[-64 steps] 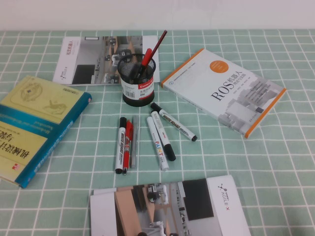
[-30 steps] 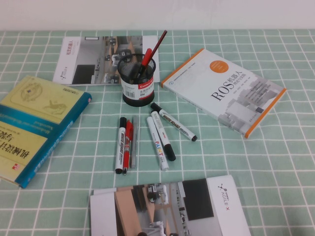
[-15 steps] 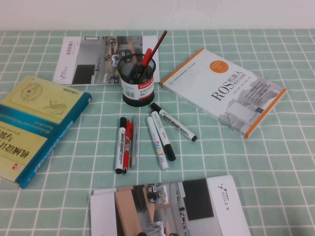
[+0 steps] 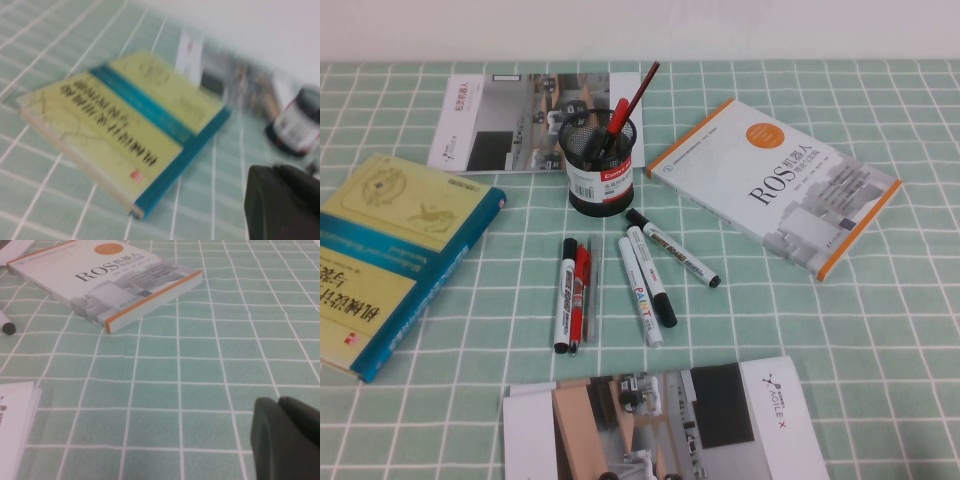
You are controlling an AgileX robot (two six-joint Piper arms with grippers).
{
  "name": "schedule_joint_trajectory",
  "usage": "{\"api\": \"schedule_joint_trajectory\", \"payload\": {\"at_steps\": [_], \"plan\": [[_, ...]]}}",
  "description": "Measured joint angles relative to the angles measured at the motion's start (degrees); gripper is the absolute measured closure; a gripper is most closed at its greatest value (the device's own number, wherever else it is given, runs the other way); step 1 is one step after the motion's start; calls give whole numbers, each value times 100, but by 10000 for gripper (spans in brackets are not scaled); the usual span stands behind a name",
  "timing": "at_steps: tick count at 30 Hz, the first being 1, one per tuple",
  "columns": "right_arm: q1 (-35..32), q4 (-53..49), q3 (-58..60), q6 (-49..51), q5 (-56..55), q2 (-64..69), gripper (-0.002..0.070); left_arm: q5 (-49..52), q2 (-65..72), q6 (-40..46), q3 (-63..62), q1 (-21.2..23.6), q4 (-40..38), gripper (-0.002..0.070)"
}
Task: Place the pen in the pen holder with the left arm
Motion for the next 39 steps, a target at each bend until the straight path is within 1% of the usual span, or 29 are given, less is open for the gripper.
{"api": "schedule_joint_trajectory", "payload": {"at_steps": [3,8,11,14,19,22,24,29,32,36,39], "plan": [[0,0,0,0,0,0,696,764,932,764,-891,0,-342,675],[0,0,0,0,0,0,696,1568,2497,2388,-2103,0,-1386,675],[0,0,0,0,0,0,696,1730,3411,3058,-2494,-12,-1953,675],[0,0,0,0,0,0,696,1596,4404,3338,-2796,-284,-2203,675],[0,0,0,0,0,0,696,1470,5900,3286,-3447,-1208,-2137,675],[0,0,0,0,0,0,696,1566,6794,2955,-4012,-1682,-1862,675],[0,0,0,0,0,0,696,1699,7251,2677,-4387,-1913,-1637,675],[0,0,0,0,0,0,696,2140,8179,2084,-5345,-2298,-1015,675],[0,0,0,0,0,0,696,2377,8580,1919,-5792,-2477,-792,675],[0,0,0,0,0,0,696,2455,8899,1857,-6147,-2543,-715,673],[0,0,0,0,0,0,696,2468,9055,1927,-6206,-2543,-592,631]]}}
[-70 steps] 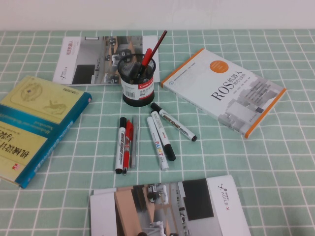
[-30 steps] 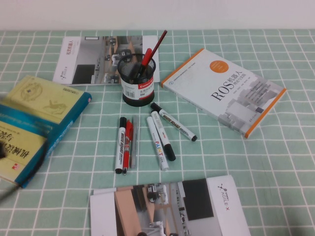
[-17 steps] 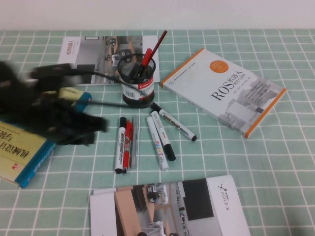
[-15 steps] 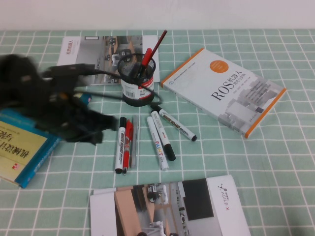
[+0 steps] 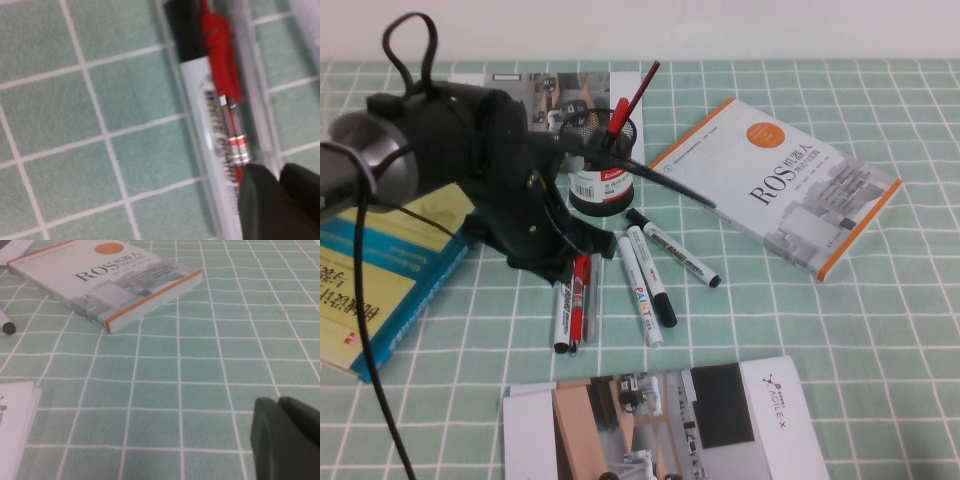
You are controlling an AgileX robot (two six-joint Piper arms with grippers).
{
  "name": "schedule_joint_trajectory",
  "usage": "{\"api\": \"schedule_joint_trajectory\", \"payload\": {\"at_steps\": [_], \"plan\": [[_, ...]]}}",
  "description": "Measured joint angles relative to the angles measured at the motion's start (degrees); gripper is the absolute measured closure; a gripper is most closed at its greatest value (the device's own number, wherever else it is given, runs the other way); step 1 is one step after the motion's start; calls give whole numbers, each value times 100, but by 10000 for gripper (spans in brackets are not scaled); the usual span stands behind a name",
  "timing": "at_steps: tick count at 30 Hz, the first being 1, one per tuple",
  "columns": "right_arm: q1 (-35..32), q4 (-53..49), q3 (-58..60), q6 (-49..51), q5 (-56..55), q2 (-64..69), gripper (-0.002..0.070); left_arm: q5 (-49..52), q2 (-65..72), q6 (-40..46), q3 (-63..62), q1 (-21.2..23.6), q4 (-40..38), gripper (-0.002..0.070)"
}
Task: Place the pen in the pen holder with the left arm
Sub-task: Pick up the pen on the table
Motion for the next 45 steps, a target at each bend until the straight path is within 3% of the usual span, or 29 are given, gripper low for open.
{"api": "schedule_joint_trajectory", "payload": {"at_steps": [6,13,21,36,45], "plan": [[0,0,0,0,0,0,696,128,164,-36,-5,0,83,386],[0,0,0,0,0,0,696,92,325,-233,-28,-5,217,334],[0,0,0,0,0,0,696,92,503,-351,-41,-5,646,337],[0,0,0,0,0,0,696,-216,735,-365,-41,-14,599,347],[0,0,0,0,0,0,696,-186,759,-303,-41,-14,587,571]]}}
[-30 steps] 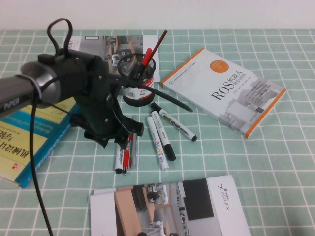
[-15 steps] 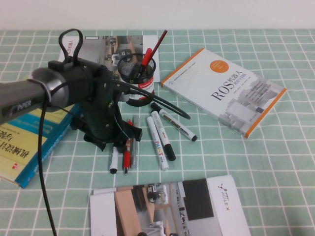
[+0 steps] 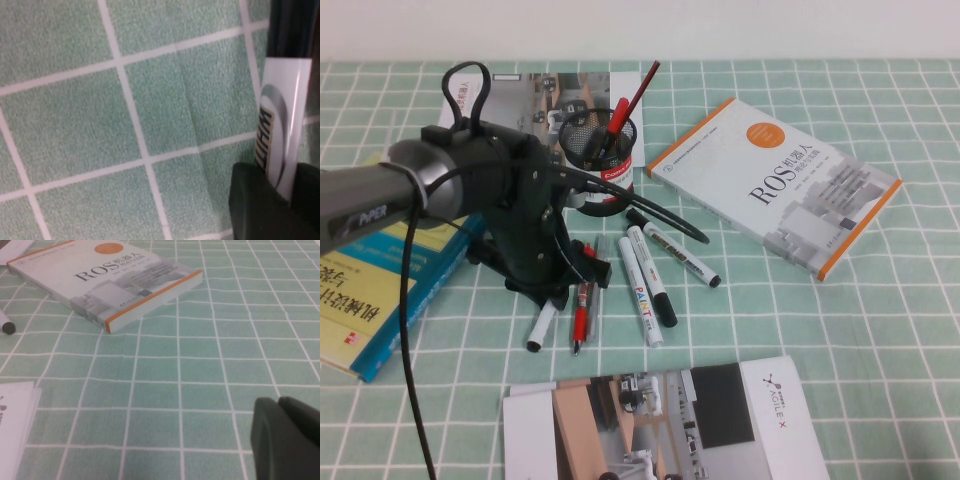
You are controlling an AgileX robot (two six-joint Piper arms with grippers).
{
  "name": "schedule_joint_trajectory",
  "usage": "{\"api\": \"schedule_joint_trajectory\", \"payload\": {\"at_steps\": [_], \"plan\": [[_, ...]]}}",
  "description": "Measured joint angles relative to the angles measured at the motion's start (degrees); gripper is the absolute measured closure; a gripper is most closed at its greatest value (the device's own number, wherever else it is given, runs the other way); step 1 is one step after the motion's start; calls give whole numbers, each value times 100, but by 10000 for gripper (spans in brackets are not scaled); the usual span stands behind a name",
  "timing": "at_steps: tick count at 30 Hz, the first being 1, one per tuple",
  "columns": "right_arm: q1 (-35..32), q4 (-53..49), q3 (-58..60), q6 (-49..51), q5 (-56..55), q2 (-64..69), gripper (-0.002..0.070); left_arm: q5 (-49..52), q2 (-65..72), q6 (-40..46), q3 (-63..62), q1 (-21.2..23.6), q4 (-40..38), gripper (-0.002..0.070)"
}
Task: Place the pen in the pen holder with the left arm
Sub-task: Pick up the pen on the table, then place the pen onto the pen holder
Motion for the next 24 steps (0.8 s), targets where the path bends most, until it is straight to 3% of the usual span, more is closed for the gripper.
{"api": "schedule_joint_trajectory", "payload": {"at_steps": [11,14,18,24], "plan": [[0,0,0,0,0,0,696,-160,-862,428,98,0,-208,570],[0,0,0,0,0,0,696,-1056,-1621,814,466,0,-578,570],[0,0,0,0,0,0,696,-3160,-2520,1600,1202,0,-1514,570],[0,0,0,0,0,0,696,-5620,-2651,1996,1853,0,-2142,570]]}}
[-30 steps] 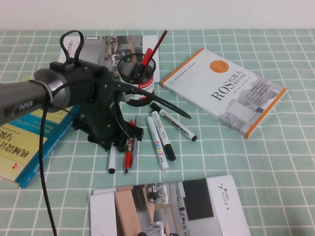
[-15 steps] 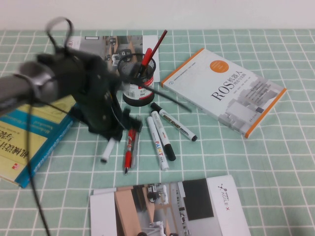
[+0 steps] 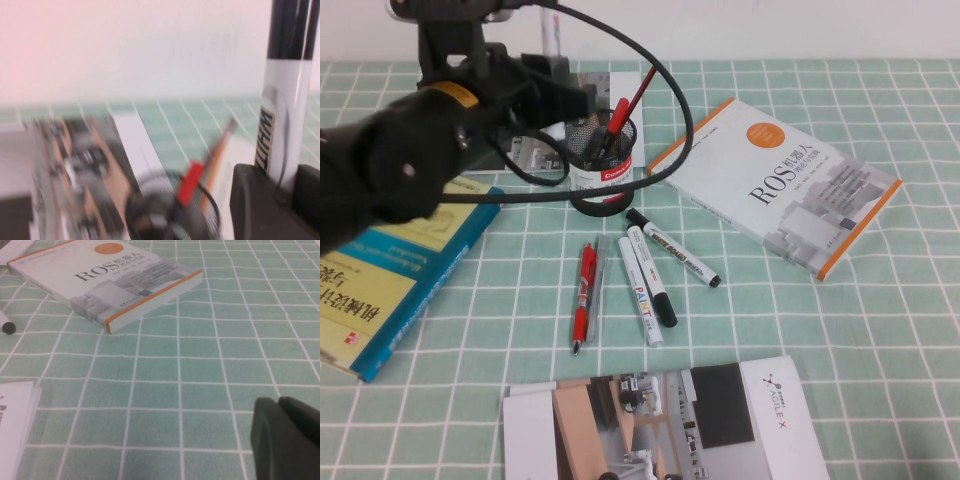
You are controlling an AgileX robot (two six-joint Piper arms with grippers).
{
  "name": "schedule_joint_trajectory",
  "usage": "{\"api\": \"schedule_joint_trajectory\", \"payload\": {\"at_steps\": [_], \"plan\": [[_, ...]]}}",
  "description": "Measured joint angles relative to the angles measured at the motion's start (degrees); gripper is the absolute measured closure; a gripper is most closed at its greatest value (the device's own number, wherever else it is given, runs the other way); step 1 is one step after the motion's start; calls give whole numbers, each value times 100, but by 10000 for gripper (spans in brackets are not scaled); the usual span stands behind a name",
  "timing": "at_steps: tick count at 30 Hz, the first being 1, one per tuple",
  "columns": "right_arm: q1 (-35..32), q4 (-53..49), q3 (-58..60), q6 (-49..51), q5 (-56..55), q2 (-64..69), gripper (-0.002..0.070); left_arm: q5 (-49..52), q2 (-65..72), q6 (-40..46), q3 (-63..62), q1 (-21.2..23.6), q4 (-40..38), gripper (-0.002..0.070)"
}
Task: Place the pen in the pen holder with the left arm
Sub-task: Place the pen onto the pen holder
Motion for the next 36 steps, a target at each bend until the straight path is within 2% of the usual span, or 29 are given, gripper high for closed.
{"api": "schedule_joint_trajectory", "payload": {"at_steps": [4,8,11,20,28,36], "plan": [[0,0,0,0,0,0,696,-947,409,-539,24,0,777,570],[0,0,0,0,0,0,696,-1919,1000,-1585,13,118,2139,570],[0,0,0,0,0,0,696,-2205,1461,-1944,-170,193,2578,570],[0,0,0,0,0,0,696,-1878,2430,-2055,-1093,348,2725,570],[0,0,0,0,0,0,696,-1720,2774,-2055,-1282,384,2725,570],[0,0,0,0,0,0,696,-1693,2837,-1549,-1287,384,2725,570]]}}
